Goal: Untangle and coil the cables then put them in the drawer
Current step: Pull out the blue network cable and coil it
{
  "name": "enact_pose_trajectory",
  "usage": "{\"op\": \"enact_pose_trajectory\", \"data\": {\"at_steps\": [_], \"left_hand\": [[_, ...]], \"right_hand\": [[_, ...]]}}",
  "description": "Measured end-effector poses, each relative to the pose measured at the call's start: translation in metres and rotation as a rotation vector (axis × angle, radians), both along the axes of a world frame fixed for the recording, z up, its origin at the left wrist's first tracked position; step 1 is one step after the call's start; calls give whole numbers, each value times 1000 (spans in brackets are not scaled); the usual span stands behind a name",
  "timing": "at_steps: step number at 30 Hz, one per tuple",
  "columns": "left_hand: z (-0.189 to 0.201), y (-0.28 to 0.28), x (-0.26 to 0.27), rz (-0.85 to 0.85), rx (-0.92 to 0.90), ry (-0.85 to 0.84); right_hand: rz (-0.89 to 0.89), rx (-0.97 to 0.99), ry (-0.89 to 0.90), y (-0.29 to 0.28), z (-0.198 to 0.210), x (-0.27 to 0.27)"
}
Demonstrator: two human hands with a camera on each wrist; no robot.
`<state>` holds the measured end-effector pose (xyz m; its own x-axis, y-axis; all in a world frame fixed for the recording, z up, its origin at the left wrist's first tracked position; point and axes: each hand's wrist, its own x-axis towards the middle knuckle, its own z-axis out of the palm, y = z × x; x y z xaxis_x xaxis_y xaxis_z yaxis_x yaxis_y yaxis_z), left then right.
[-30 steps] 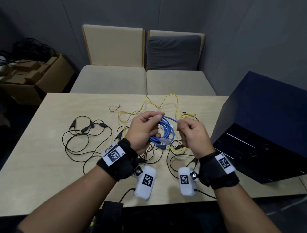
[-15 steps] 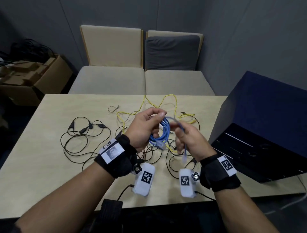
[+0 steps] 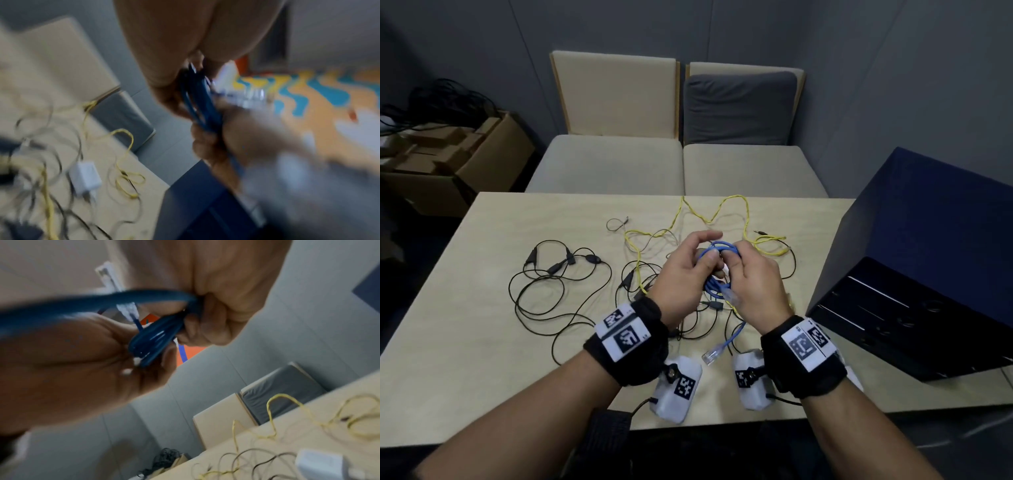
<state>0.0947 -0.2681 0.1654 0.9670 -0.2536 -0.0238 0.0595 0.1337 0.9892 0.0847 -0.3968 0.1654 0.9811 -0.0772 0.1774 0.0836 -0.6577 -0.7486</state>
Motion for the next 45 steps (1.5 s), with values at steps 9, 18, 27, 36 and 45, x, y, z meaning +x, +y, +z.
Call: {"op": "enact_pose_trajectory", "data": {"at_steps": [9, 18, 27, 36, 45], "left_hand": [[-5, 2, 8, 160, 364, -227], [0, -3, 11, 82, 280, -206], [2, 3, 10, 59, 191, -177], [5, 2, 9, 74, 191, -208], [3, 2, 11, 119, 185, -223]], "right_hand": [[325, 445, 385, -29, -3, -8], [12, 513, 429, -45, -5, -3], [-14, 1172, 305, -25, 3, 7], [-7, 1232, 256, -18, 4, 8], [10, 1112, 398, -10, -12, 2]]}}
